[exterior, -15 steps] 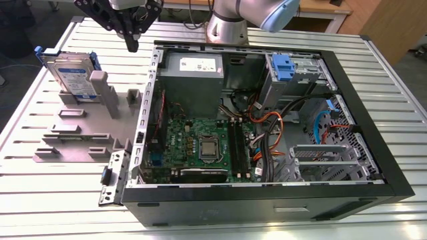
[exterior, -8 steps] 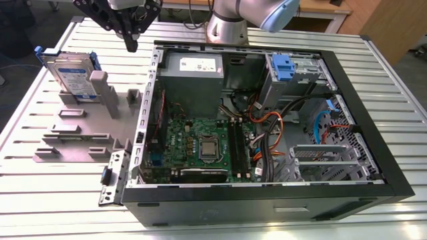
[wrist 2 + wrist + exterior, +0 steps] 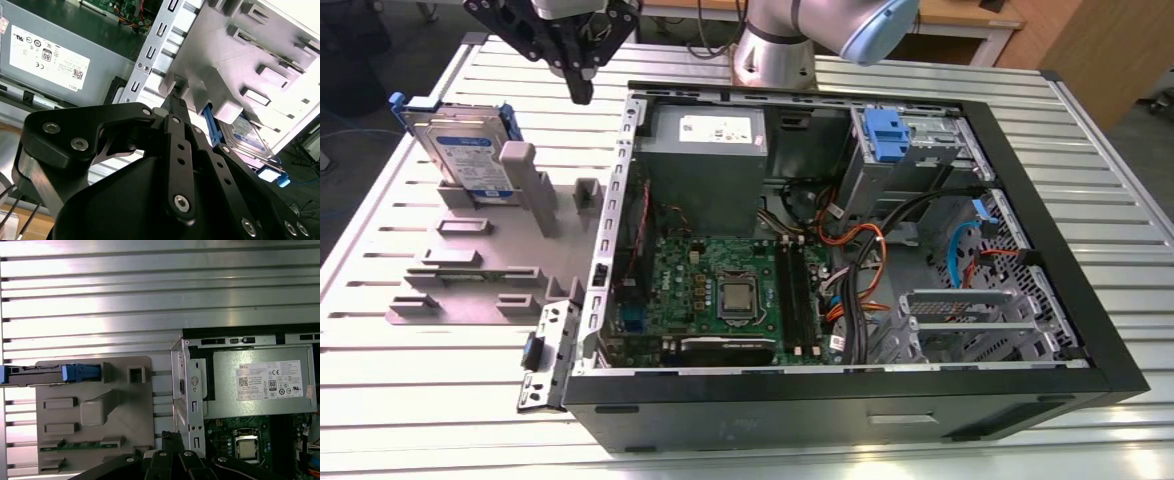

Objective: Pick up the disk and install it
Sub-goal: 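Reach for the disk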

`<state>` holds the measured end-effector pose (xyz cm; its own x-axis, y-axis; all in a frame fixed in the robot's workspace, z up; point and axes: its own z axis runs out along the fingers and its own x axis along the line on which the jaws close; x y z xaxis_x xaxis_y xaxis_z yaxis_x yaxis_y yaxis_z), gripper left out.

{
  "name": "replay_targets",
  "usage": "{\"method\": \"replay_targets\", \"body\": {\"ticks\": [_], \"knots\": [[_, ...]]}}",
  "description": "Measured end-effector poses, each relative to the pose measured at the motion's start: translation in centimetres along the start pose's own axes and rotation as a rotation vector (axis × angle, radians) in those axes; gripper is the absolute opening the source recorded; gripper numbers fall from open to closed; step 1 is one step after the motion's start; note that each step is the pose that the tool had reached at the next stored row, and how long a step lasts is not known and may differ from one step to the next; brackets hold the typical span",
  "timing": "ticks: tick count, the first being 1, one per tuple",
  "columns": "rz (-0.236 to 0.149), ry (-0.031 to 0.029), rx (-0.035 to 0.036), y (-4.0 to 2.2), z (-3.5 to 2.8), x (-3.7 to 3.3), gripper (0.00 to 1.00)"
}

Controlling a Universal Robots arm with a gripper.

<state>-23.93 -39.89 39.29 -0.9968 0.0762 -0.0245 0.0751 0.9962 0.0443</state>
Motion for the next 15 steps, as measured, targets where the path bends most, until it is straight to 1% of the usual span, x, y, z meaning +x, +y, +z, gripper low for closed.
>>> {"method": "replay_targets", "body": {"ticks": [15], "knots": [[0.0,0.0,0.0,-0.03,-0.01,0.37,0.11]]}}
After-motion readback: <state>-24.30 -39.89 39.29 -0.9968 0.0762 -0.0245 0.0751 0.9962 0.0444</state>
